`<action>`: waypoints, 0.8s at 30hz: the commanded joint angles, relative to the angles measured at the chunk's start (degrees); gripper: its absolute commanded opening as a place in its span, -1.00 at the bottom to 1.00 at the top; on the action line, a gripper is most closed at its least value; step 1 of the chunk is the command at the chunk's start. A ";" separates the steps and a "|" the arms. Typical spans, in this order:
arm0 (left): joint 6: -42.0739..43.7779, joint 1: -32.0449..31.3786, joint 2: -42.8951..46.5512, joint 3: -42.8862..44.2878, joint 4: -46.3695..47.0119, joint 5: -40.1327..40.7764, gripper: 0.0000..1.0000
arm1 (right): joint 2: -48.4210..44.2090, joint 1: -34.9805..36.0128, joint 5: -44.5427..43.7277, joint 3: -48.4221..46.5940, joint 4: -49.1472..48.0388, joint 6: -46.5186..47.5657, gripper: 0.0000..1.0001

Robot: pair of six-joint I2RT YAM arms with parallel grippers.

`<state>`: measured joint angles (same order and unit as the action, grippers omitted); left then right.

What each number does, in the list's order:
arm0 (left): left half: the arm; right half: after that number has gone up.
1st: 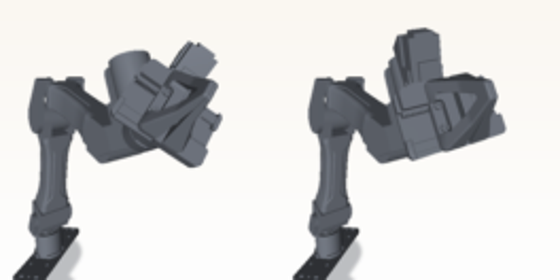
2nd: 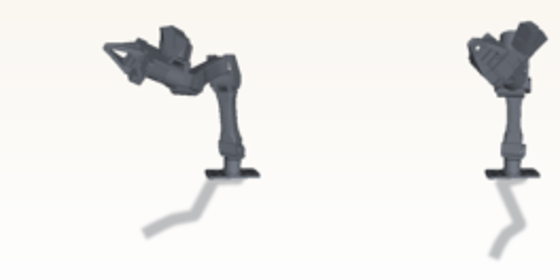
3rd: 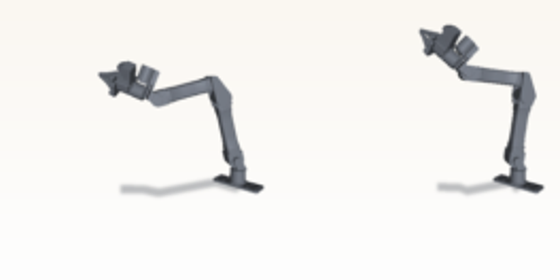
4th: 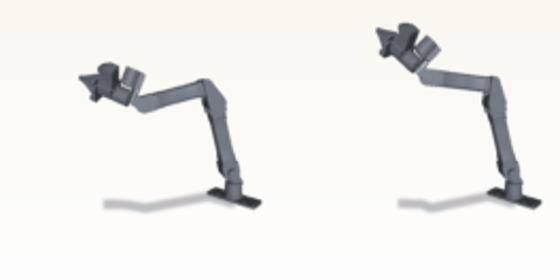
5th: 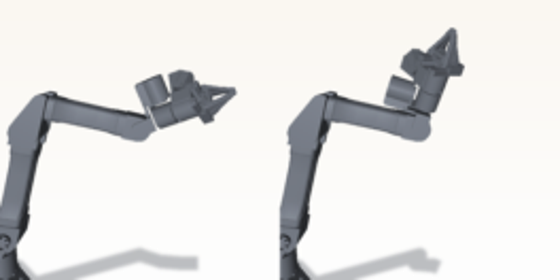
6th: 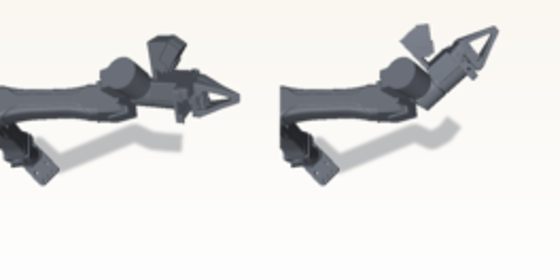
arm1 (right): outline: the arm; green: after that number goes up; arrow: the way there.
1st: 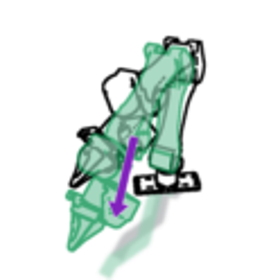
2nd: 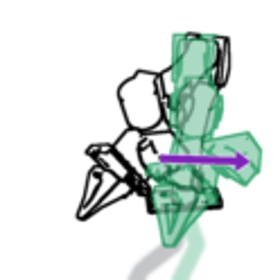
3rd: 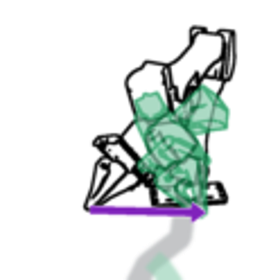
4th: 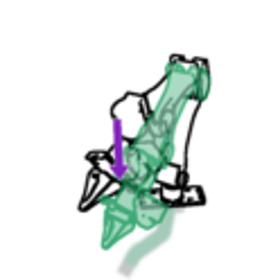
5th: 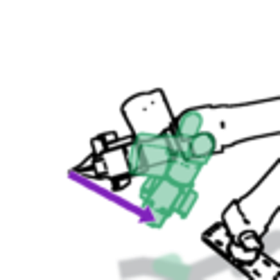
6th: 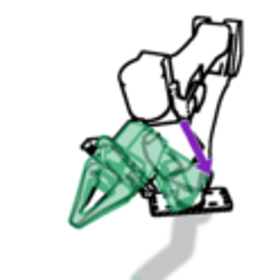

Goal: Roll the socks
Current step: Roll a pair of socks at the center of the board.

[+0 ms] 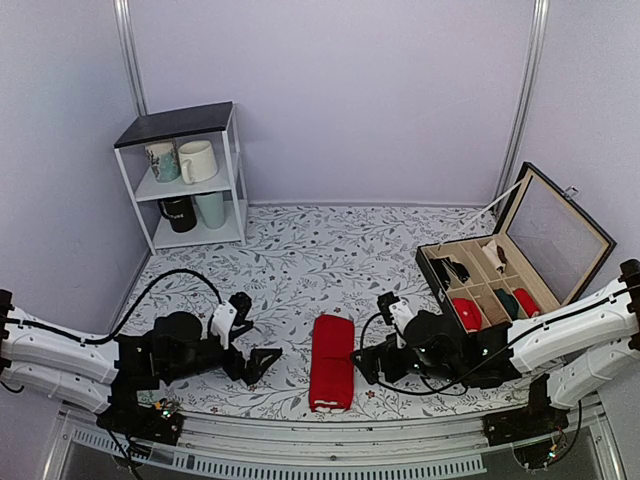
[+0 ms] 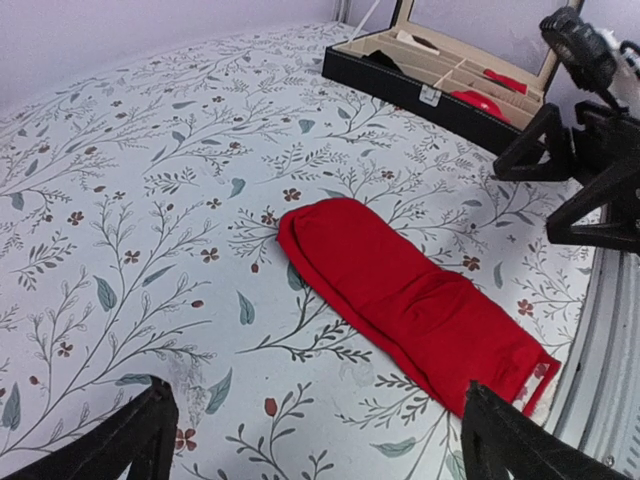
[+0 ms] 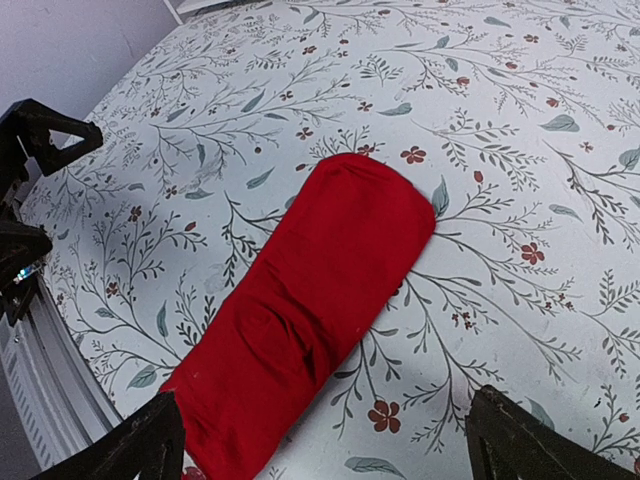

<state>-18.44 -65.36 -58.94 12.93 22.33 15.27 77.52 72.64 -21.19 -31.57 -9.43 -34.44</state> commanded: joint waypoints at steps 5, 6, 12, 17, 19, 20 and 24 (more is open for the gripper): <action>0.87 -0.42 3.50 0.49 -1.44 4.18 0.99 | -8.26 0.13 -4.75 2.32 5.88 3.05 1.00; 0.94 -0.40 3.74 0.64 -1.79 4.54 0.99 | -8.86 0.11 -5.53 2.46 7.20 1.78 1.00; 2.40 -0.47 4.46 1.17 -2.74 1.76 0.99 | -11.05 0.13 -2.21 5.44 6.20 1.00 0.97; 1.15 -0.61 5.06 0.45 -1.07 -1.25 0.99 | -8.63 1.42 5.29 10.13 -3.82 8.02 0.77; -0.03 -0.59 5.53 0.46 -0.91 -4.62 0.99 | -7.47 3.08 7.86 11.32 -7.72 11.06 0.77; -0.52 -0.78 5.47 0.36 -0.70 -5.86 0.99 | -6.94 3.67 9.66 11.47 -9.48 13.13 0.76; -1.15 -1.86 5.66 -1.30 0.41 -5.39 0.99 | -3.14 6.44 14.06 8.97 -13.04 17.97 0.71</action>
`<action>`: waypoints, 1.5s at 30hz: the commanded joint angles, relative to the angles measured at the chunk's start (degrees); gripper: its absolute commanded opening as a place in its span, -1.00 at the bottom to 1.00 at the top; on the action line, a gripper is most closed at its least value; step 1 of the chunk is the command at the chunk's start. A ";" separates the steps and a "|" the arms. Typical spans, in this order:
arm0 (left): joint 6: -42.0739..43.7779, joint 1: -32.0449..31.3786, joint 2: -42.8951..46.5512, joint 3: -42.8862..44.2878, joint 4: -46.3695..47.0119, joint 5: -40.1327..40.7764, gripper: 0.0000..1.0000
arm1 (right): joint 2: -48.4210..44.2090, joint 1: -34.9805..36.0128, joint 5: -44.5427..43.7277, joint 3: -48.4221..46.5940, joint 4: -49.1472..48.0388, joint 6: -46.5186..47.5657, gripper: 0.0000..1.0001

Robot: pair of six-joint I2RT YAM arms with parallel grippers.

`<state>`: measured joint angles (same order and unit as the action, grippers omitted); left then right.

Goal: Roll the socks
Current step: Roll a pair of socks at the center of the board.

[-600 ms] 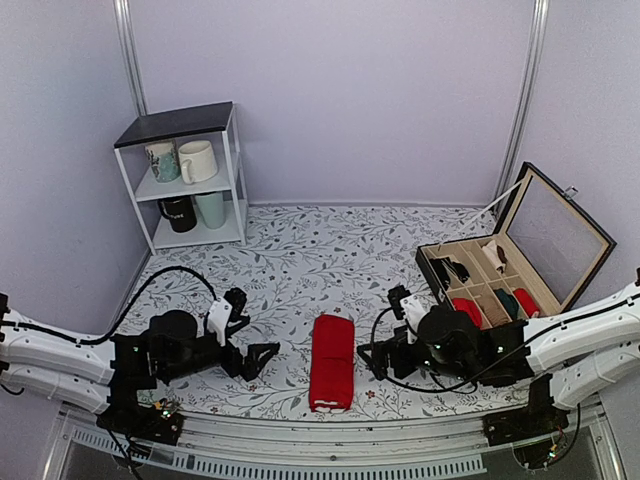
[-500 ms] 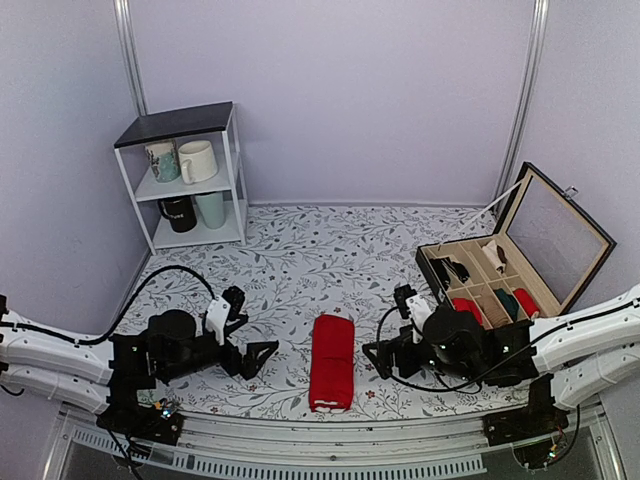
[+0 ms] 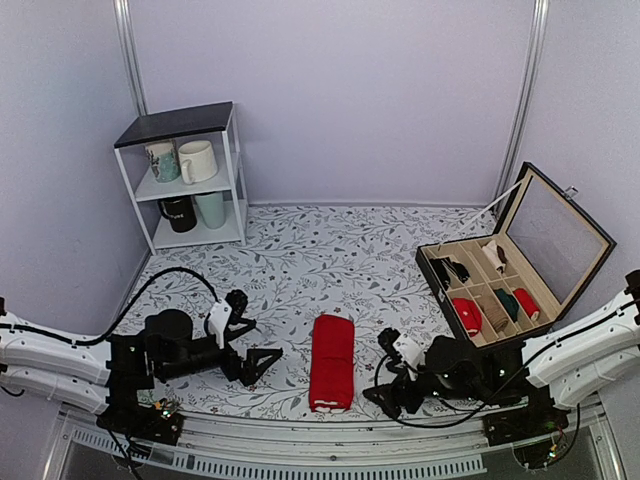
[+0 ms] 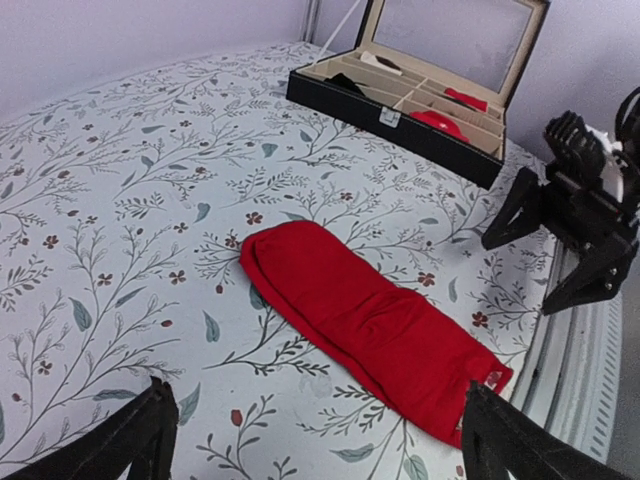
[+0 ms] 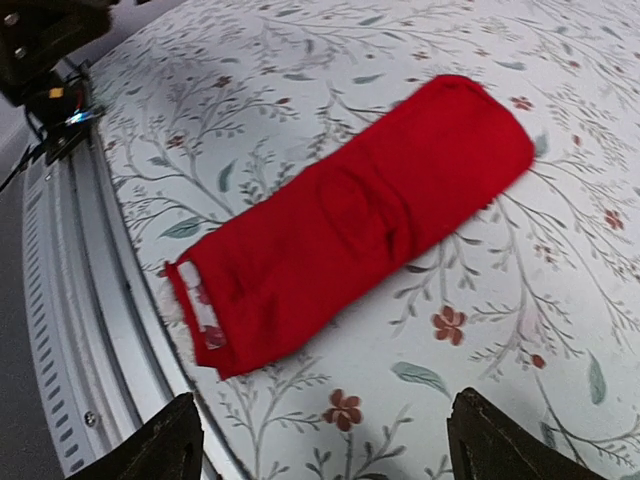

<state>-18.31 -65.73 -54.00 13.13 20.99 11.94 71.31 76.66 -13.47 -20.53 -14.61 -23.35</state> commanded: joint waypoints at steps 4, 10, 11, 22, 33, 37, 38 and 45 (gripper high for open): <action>-2.25 -1.52 5.05 -3.20 0.95 1.26 0.99 | 9.82 4.60 8.90 -6.60 -8.86 10.64 0.70; -2.50 -1.50 12.02 -5.61 -2.56 3.94 0.99 | 16.83 6.13 9.54 -10.54 -11.16 14.80 0.62; -3.05 -1.46 12.18 -5.86 -3.38 4.27 0.99 | 17.25 6.10 9.08 -10.39 -11.81 15.13 0.60; -5.38 -1.46 1.43 -2.43 -3.46 2.21 0.78 | 23.03 6.13 8.27 -11.30 -13.55 18.05 0.26; -5.01 -1.59 -3.75 -0.99 -0.38 2.06 0.99 | 29.26 6.09 4.81 -10.40 -14.87 17.96 0.00; -4.64 -1.64 -2.53 -2.42 1.63 0.18 0.99 | 30.52 6.20 4.98 -10.04 -14.57 16.29 -0.26; -4.63 -1.64 -2.14 -2.79 1.95 0.00 0.99 | 30.63 6.20 4.89 -9.84 -14.50 15.99 -0.35; -0.87 -1.68 0.35 -4.17 3.91 -3.32 0.99 | 29.76 6.06 7.01 -9.58 -11.91 11.37 -0.87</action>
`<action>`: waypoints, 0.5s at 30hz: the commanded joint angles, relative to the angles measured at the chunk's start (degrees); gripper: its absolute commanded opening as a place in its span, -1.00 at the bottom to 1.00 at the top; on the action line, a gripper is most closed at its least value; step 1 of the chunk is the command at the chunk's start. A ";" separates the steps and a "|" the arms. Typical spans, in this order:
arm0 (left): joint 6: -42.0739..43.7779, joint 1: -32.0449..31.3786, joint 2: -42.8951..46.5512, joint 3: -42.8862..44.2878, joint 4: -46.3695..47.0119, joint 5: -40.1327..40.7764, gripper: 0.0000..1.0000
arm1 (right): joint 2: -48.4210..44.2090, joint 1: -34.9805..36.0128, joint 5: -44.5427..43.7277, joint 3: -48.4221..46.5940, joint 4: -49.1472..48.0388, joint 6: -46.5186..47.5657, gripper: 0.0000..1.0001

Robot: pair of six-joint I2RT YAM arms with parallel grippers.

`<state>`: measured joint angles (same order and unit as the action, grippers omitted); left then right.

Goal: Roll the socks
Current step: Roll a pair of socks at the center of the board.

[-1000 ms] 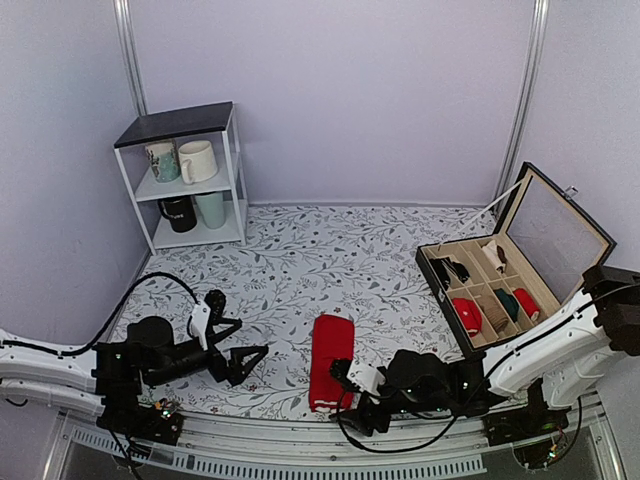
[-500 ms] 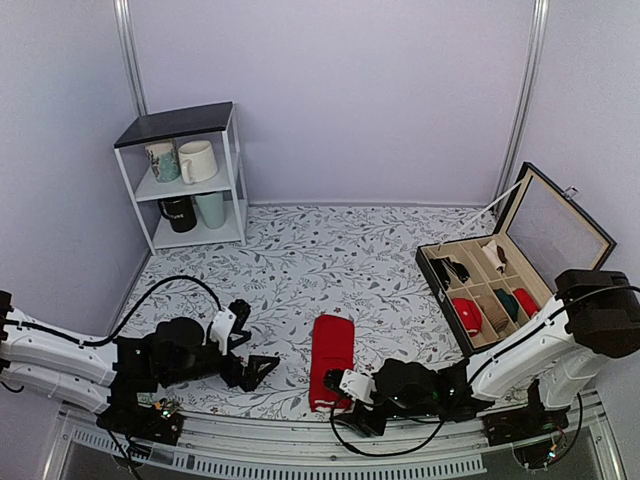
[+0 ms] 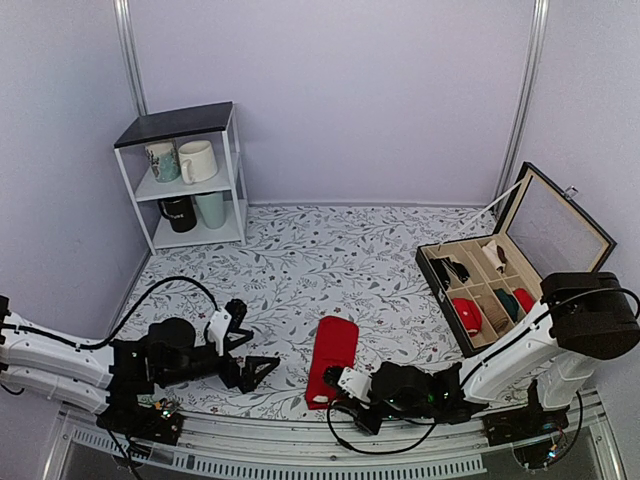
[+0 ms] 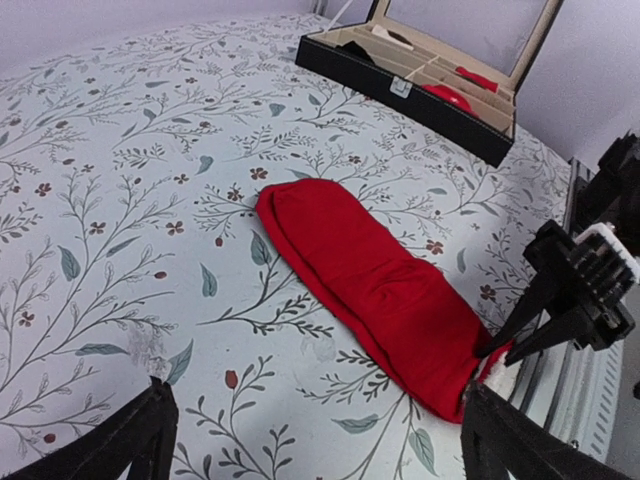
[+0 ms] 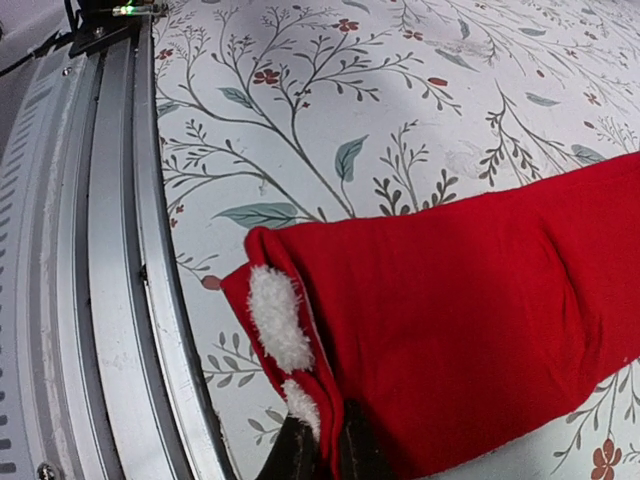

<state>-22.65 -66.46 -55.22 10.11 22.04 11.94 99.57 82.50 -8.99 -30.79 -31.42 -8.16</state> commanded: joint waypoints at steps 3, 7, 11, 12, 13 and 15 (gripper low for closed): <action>7.56 -0.92 2.67 -1.89 4.72 -6.63 0.99 | 0.91 -1.87 9.45 0.23 6.61 -7.36 -0.91; 12.45 -1.10 2.65 -2.73 9.07 -13.01 0.99 | 1.44 -6.86 18.99 1.09 6.84 -14.21 -0.93; 15.52 -1.63 -1.31 -2.21 12.16 -16.81 0.99 | 1.54 -11.09 23.48 0.66 10.31 -19.09 -0.95; 15.94 -1.63 -2.66 -1.98 12.46 -17.09 0.99 | 1.70 -11.71 24.05 0.30 11.80 -19.68 -0.95; 16.31 -1.59 -3.88 -1.72 13.04 -17.72 0.99 | 1.87 -12.16 24.32 -0.17 13.51 -20.37 -0.95; 16.37 -1.61 -5.61 -2.62 16.99 -18.94 0.99 | 2.38 -12.58 24.40 -1.18 16.10 -20.87 -0.96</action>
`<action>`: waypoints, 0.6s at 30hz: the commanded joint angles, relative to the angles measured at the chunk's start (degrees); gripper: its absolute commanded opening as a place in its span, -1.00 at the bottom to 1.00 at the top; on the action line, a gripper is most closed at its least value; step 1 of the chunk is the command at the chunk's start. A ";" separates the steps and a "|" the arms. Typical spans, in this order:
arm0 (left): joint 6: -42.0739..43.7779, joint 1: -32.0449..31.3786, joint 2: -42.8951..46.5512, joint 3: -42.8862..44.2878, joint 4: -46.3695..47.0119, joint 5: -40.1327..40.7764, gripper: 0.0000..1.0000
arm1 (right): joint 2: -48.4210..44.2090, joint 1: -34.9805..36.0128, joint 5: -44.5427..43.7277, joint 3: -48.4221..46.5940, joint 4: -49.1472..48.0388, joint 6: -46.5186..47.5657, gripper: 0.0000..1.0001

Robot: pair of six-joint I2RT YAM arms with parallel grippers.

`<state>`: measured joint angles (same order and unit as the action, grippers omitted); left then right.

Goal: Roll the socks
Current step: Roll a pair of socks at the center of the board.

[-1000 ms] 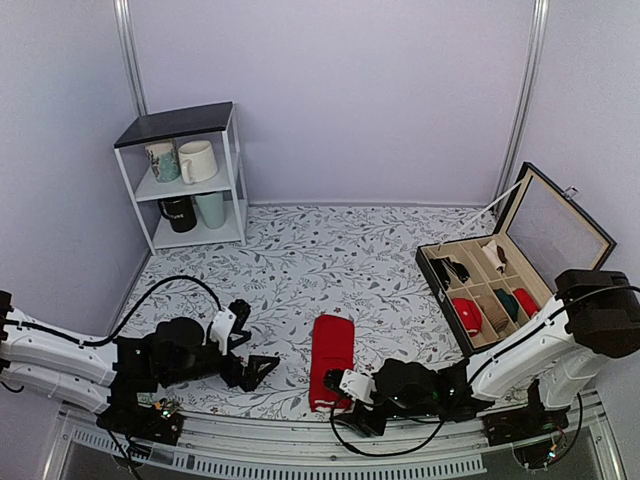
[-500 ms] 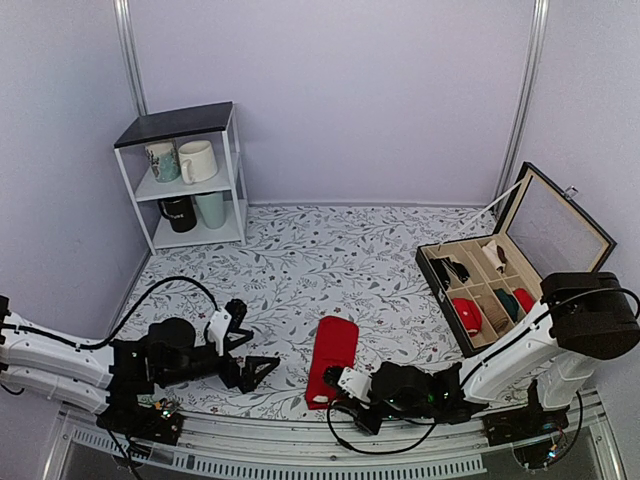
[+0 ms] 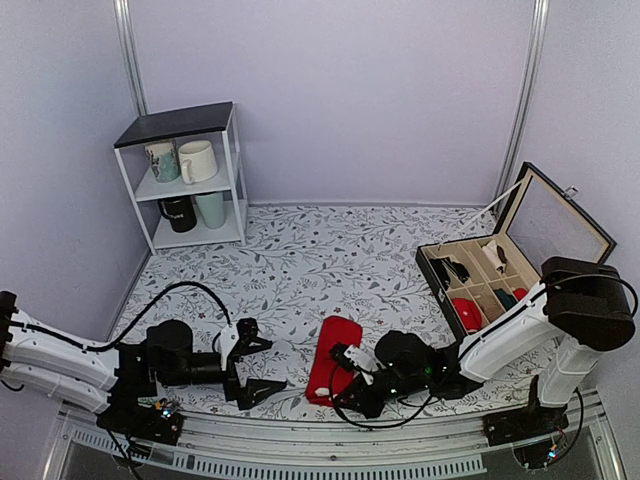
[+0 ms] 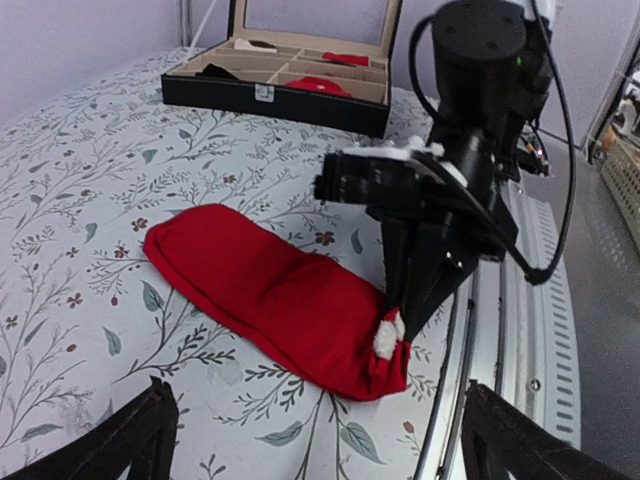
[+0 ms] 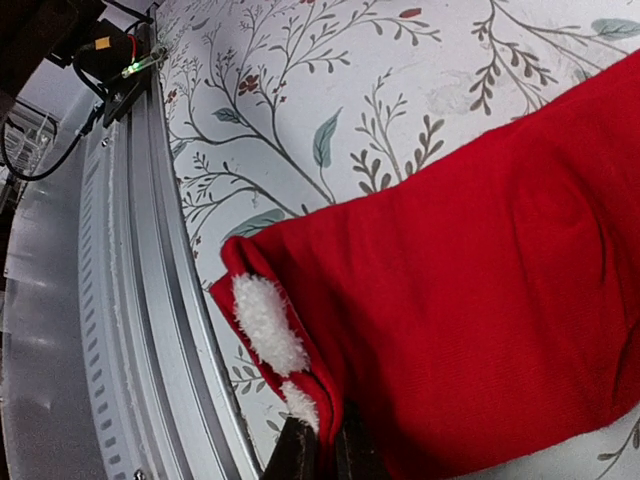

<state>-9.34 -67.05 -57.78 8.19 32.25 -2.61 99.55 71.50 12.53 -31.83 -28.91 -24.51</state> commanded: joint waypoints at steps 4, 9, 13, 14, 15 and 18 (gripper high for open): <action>3.06 -1.05 -4.67 -1.82 11.63 -6.93 0.99 | 2.96 -2.29 4.18 -1.22 16.02 -5.25 -0.99; 7.95 -2.02 -12.26 3.49 9.35 -12.84 0.93 | 3.06 -3.06 6.51 -1.62 16.70 -5.30 -0.99; 10.11 -3.65 -19.74 6.82 9.79 -15.60 0.79 | 3.91 -3.68 7.91 -2.51 17.63 -4.40 -1.00; 10.46 -4.11 -21.50 7.45 10.29 -15.59 0.79 | 4.12 -3.73 8.28 -2.71 17.83 -4.27 -1.00; 10.62 -4.44 -24.06 8.12 10.63 -15.48 0.79 | 4.22 -3.73 8.63 -2.88 18.03 -3.91 -1.00; 11.45 -5.17 -29.61 11.17 9.48 -14.56 0.74 | 4.34 -3.74 9.11 -2.76 18.29 -3.45 -1.00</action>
<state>-0.47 -70.83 -81.91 16.12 41.28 -16.16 100.22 67.88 21.37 -36.05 -20.64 -28.75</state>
